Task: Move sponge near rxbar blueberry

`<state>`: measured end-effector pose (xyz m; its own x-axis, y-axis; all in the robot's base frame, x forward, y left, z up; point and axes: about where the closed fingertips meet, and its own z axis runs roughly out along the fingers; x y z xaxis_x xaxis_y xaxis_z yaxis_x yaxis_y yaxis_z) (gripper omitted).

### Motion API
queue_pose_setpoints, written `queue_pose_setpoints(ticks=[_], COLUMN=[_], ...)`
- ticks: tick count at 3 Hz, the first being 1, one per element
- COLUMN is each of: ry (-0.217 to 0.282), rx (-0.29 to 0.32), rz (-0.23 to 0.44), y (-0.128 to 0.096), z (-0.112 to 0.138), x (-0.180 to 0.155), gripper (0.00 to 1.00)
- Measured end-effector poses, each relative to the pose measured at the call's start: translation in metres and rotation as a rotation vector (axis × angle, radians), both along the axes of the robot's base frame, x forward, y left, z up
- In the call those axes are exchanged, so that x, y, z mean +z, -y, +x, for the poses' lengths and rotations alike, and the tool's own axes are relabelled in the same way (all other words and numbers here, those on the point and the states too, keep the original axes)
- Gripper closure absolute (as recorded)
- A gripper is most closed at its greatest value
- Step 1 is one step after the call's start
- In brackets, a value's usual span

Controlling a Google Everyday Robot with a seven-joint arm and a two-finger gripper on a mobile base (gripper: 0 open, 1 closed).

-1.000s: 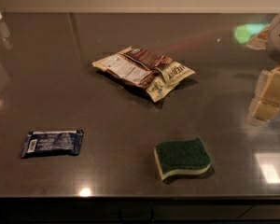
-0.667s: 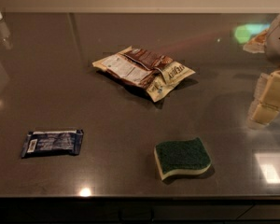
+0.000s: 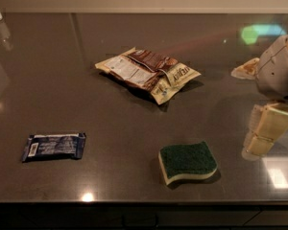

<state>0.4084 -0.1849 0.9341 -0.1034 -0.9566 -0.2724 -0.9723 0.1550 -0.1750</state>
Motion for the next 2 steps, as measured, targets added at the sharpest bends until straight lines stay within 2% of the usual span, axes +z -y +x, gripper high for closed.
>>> queue_pose_setpoints(ticks=[2], ry=[-0.041], rx=[0.113], rz=[0.077], y=[-0.025], z=[-0.026], x=[-0.055], gripper=[0.00])
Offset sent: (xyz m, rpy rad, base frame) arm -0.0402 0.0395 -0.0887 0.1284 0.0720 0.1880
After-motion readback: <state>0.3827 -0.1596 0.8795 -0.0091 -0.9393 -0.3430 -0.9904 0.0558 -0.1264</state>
